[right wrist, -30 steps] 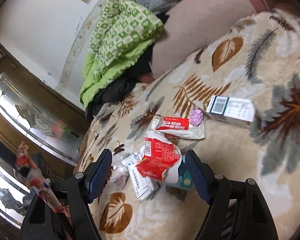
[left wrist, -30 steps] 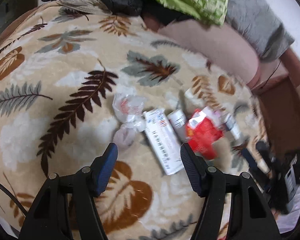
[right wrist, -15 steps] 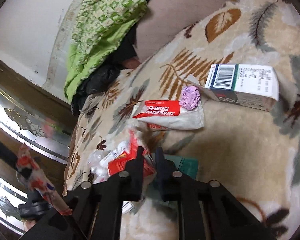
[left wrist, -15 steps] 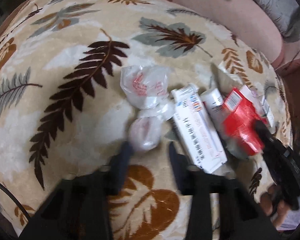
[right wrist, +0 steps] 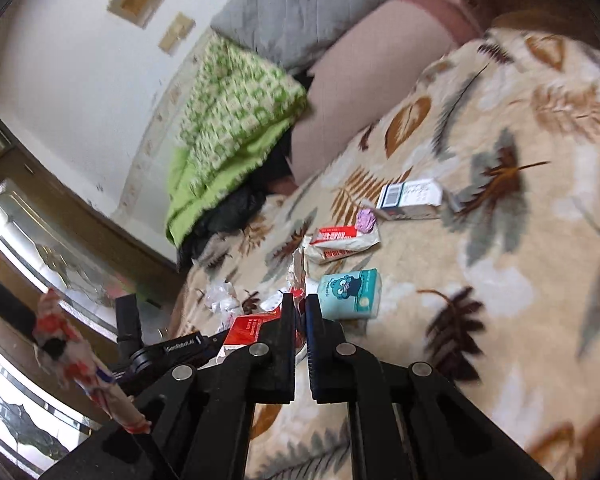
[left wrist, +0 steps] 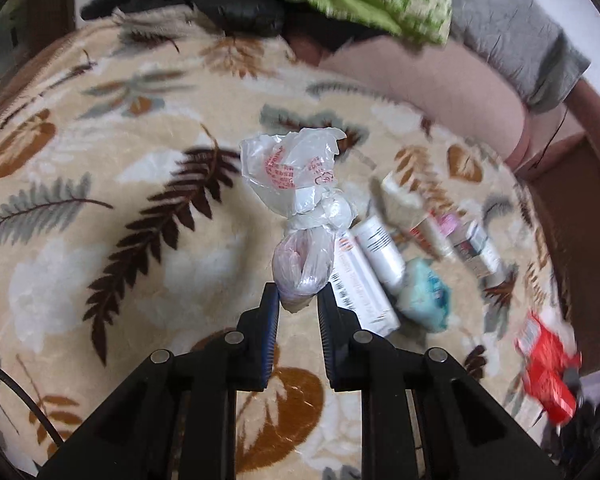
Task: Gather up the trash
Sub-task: 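Carry the wrapper and clear plastic bag over to the red mesh wastebasket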
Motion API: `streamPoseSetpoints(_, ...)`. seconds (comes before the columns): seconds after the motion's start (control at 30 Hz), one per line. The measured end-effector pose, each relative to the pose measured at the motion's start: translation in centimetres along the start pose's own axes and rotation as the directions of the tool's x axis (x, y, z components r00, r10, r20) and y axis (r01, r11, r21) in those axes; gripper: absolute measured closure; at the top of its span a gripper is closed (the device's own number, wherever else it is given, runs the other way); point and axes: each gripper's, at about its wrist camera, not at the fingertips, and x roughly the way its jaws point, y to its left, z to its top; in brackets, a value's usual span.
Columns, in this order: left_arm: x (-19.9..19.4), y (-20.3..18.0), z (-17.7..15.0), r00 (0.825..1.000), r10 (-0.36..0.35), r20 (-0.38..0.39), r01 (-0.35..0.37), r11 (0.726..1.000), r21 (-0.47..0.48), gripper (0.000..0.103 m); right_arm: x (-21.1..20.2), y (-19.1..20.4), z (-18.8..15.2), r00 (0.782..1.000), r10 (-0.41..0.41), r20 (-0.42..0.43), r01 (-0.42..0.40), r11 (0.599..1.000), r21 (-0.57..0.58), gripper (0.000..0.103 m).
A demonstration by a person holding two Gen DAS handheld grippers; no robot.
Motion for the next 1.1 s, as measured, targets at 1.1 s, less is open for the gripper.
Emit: streamPoseSetpoints(1.1, -18.5, -15.6, -19.6, 0.899, -0.430, -0.089, 0.431, 0.825, 0.367, 0.084, -27.9, 1.0, -6.9, 0.914, -0.149, 0.377, 0.169, 0.985, -0.019, 0.098)
